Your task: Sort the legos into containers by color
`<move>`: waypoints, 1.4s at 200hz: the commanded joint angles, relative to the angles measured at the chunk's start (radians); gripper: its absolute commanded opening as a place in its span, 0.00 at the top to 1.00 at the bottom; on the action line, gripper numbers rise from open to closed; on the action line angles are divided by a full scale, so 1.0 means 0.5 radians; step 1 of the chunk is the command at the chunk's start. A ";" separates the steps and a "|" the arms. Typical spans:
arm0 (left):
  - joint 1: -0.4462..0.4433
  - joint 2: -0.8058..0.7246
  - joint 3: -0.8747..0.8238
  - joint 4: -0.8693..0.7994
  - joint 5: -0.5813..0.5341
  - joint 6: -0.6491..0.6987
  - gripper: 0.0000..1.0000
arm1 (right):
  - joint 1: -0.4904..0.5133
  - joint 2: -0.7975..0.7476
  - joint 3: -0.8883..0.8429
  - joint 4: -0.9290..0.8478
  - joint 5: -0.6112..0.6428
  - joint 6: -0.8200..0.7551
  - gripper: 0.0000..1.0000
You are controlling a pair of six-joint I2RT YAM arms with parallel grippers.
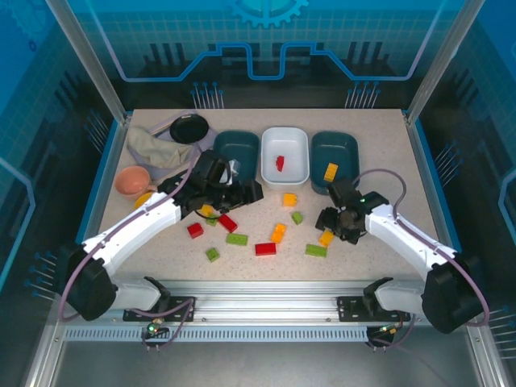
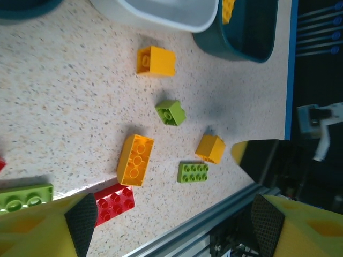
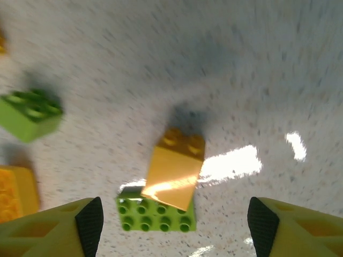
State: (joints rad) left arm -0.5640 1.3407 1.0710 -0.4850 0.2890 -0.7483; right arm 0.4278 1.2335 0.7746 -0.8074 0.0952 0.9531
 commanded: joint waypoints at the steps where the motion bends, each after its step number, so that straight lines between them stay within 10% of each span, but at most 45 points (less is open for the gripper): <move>1: -0.054 0.063 0.011 0.093 0.116 0.079 0.20 | -0.025 0.038 -0.080 0.207 -0.147 0.186 0.25; 143: -0.136 0.093 -0.001 0.134 0.032 0.001 0.21 | -0.082 0.334 0.022 0.230 -0.055 0.009 0.75; 188: -0.133 0.084 0.100 0.033 -0.140 -0.076 0.22 | -0.252 0.378 0.713 0.026 0.233 -0.548 0.77; 280: -0.099 0.145 0.285 -0.197 -0.515 -0.209 0.21 | -0.635 1.807 2.266 -0.144 -0.076 -0.896 0.76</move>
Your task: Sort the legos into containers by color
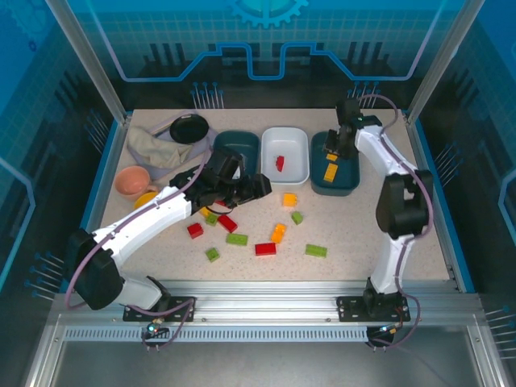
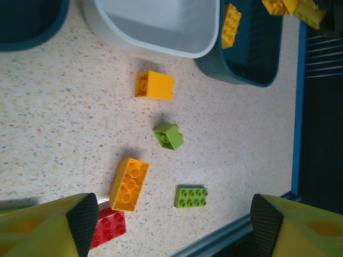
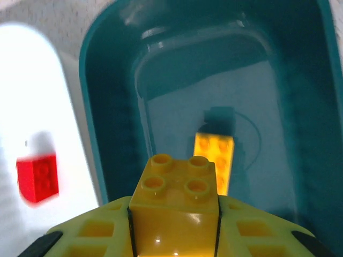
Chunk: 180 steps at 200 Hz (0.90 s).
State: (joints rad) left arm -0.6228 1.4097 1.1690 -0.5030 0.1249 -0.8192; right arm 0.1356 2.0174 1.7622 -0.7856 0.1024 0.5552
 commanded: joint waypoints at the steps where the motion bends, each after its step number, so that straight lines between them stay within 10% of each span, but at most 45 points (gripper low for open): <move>1: 0.018 0.007 0.089 -0.166 -0.192 -0.067 0.21 | -0.052 0.253 0.304 -0.192 -0.091 -0.101 0.76; 69: 0.022 -0.092 0.042 -0.416 -0.408 -0.091 0.20 | -0.104 0.761 0.780 -0.365 -0.160 -0.138 0.72; 102: 0.041 -0.125 0.012 -0.577 -0.524 -0.151 0.20 | -0.107 0.777 0.807 -0.416 -0.171 -0.146 0.54; 180: 0.405 -0.073 -0.177 -0.818 -0.442 -0.583 0.28 | 0.099 -0.200 0.069 -0.015 -0.134 -0.183 0.39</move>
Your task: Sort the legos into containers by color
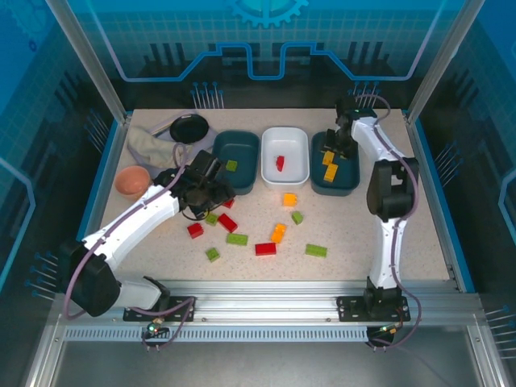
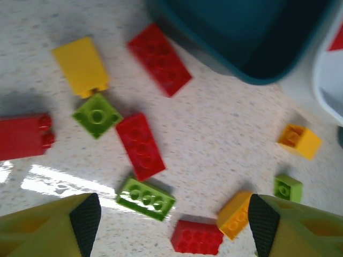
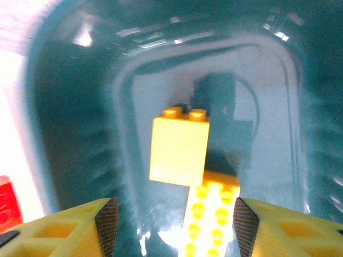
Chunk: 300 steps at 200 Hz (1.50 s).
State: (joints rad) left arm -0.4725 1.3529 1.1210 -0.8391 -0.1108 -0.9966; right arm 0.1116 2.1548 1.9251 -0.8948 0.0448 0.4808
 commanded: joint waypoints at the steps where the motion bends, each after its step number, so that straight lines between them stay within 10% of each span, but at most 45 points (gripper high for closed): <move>1: 0.109 0.045 -0.082 -0.147 0.034 -0.233 0.28 | 0.157 -0.493 -0.276 0.217 -0.020 -0.041 0.39; 81: 0.166 0.534 -0.008 -0.089 0.016 -0.767 0.28 | 0.803 -1.508 -1.651 1.044 -0.828 -0.138 0.31; 300: 0.166 0.911 -0.051 0.162 -0.121 -0.873 0.58 | 0.875 -1.652 -1.754 0.903 -0.875 -0.112 0.31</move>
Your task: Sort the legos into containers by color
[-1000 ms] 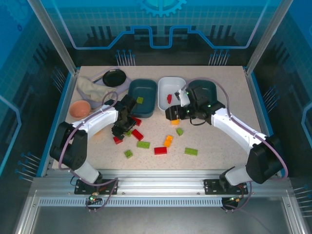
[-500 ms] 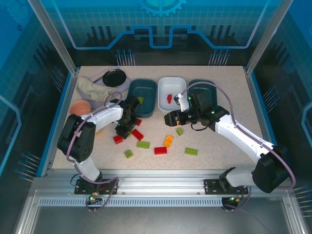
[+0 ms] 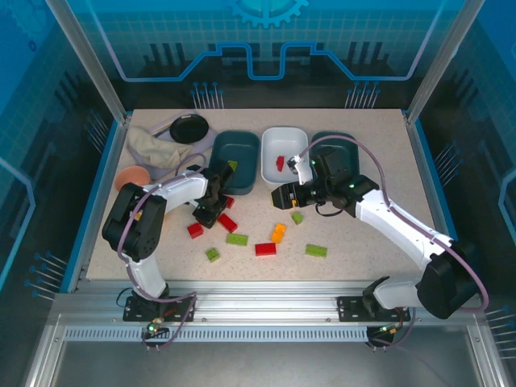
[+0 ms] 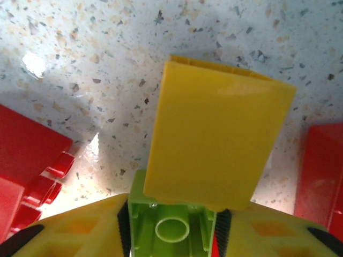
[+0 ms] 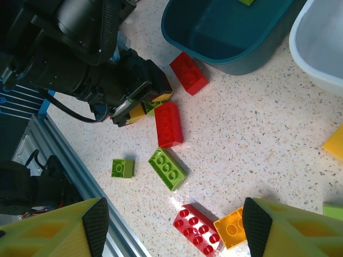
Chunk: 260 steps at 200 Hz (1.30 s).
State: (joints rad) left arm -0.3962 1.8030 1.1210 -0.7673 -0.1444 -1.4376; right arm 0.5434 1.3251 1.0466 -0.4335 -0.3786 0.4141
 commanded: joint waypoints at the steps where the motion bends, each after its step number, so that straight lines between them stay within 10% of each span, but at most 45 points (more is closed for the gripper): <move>1: 0.013 0.008 -0.051 0.019 -0.053 0.008 0.58 | 0.012 0.007 0.003 -0.021 -0.028 0.022 0.31; 92: -0.131 -0.271 0.470 -0.456 -0.340 0.410 0.64 | -0.018 -0.146 -0.035 0.164 0.248 0.246 0.33; 202: 0.043 0.820 1.578 -0.316 0.131 1.105 0.59 | -0.129 -0.081 0.051 0.218 0.283 0.335 0.32; 260: 0.056 0.860 1.678 -0.344 0.168 1.152 0.32 | -0.136 -0.131 -0.038 0.068 0.374 0.299 0.32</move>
State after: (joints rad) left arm -0.3756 2.2585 1.9217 -0.9047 -0.0917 -0.8906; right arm 0.4877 1.2831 1.0412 -0.3473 -0.2283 0.5758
